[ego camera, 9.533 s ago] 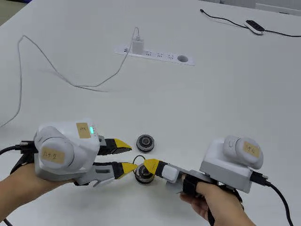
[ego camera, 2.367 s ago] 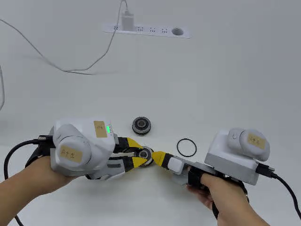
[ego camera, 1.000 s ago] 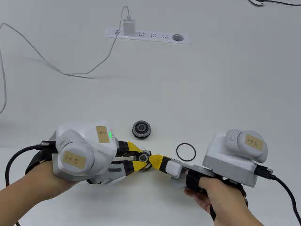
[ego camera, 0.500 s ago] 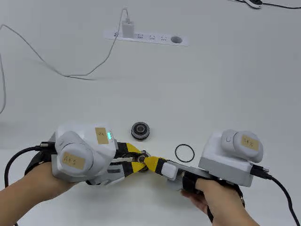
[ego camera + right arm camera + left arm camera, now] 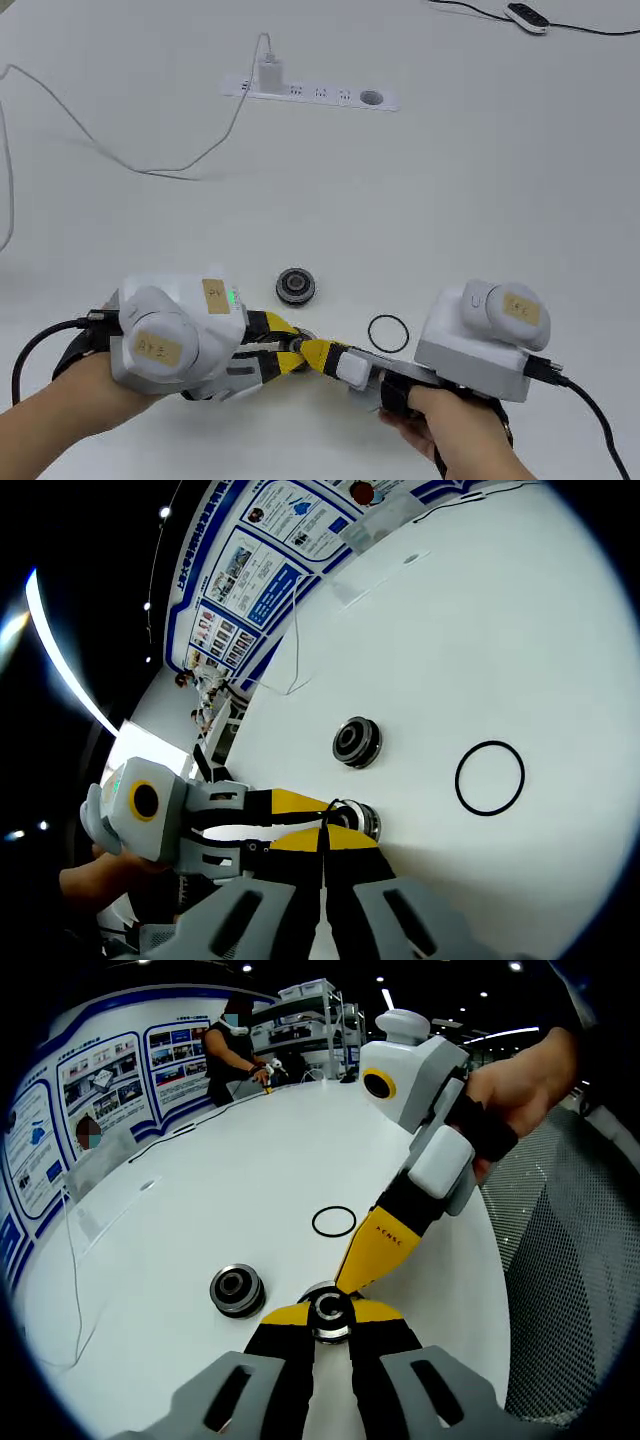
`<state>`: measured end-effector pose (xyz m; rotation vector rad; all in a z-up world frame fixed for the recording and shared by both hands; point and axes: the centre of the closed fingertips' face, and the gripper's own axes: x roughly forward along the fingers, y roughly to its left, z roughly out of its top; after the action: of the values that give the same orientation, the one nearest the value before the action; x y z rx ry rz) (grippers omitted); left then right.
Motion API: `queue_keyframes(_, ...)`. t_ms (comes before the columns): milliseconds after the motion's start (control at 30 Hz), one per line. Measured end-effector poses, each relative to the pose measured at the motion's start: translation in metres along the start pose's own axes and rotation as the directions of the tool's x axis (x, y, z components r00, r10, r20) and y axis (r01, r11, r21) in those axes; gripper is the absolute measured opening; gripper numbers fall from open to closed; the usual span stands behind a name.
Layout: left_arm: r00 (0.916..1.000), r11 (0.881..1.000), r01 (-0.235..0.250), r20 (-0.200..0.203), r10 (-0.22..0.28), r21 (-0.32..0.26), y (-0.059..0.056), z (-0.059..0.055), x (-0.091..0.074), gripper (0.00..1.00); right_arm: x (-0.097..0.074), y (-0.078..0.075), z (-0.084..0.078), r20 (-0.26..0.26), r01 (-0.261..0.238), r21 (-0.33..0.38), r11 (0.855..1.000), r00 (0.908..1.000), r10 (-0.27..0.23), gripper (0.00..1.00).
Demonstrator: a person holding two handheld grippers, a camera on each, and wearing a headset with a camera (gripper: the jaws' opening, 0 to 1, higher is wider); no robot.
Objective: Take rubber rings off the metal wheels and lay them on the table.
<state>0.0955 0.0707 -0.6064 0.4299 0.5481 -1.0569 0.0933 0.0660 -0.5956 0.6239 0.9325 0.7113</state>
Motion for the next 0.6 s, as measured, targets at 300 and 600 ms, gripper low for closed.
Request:
queue_keyframes(300,1.0000,1.000,0.002,0.007,-0.002,-0.002,0.000,0.000,0.000,0.13,-0.001,-0.009,0.001,0.009,0.045,0.006,0.999,0.9989,-0.045,0.01)
queue_keyframes(600,0.9999,1.000,0.014,-0.003,-0.014,-0.011,0.001,0.001,0.001,0.13,-0.001,-0.011,0.003,0.012,0.054,0.015,0.998,0.9985,-0.054,0.01)
